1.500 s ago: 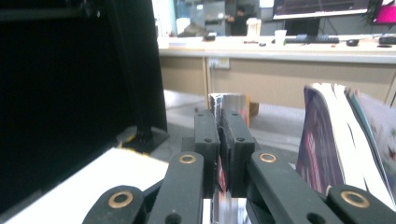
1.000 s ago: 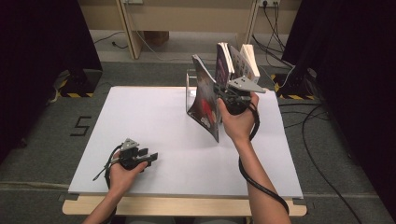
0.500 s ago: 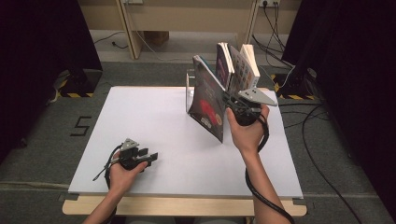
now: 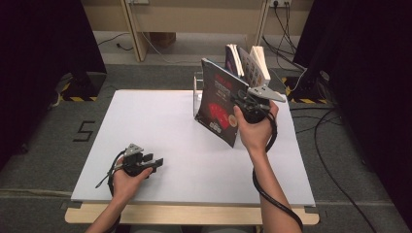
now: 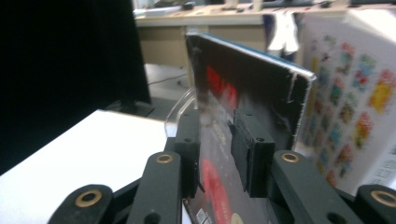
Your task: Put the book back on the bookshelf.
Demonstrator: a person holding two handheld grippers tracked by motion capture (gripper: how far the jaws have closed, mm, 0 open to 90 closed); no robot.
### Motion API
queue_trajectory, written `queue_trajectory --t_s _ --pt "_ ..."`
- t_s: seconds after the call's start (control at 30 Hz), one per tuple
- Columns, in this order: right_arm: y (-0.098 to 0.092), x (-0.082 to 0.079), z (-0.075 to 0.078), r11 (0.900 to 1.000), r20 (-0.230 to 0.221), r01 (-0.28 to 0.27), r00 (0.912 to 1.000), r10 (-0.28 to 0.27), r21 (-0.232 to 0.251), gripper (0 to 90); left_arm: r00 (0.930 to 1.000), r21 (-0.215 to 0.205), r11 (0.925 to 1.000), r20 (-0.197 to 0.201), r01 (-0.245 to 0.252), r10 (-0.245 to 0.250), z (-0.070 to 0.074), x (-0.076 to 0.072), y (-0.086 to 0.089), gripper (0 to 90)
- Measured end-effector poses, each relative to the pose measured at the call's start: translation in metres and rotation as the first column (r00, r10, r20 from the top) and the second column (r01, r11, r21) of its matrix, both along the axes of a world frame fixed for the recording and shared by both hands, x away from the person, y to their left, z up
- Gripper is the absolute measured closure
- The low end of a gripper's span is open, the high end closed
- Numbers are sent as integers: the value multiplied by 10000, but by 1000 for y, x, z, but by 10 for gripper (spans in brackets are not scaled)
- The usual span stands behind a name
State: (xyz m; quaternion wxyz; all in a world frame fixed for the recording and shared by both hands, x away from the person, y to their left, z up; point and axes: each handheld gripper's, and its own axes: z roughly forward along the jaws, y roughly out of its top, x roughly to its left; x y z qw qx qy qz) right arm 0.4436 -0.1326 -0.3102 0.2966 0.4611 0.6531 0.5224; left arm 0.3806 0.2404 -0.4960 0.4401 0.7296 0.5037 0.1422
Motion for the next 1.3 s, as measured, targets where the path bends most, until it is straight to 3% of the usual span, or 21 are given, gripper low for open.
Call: queue_trajectory --t_s 0.2,0.3,0.43,0.6,0.73,0.93,1.03,1.2,1.3 --pt "-13 -5 9 9964 692 794 9943 -812 284 649 10000 10 10000 23 76 -76 1 0 -1 443" --pt "-21 0 11 9961 630 844 9943 -859 256 604 10000 20 10000 27 58 -58 0 0 -1 444" --pt "-24 11 9 9985 72 538 9985 -538 55 573 10000 -24 10000 16 55 -55 -1 0 -2 443" --pt "-26 25 9 9995 -119 259 9996 -257 178 580 10000 -14 10000 -11 32 -32 -1 0 -1 444" --pt "-23 32 11 10000 -396 58 9992 -58 0 625 10000 -20 10000 -18 39 -39 -1 0 -2 444" --pt "-16 43 14 9985 -998 -274 9948 225 -471 737 10000 -19 10000 2 70 -70 -1 0 -2 444" --pt "-11 47 18 9962 -1527 -677 9865 585 -556 789 10000 -26 10000 -10 69 -69 -2 1 -2 444" --pt "-1 52 26 9916 -2179 -883 9738 659 -949 860 10000 -65 9999 22 90 -90 -2 1 -2 444" --pt "6 50 29 9922 -2031 -829 9772 625 -935 865 10000 -24 10000 5 33 -33 -1 1 -2 444"
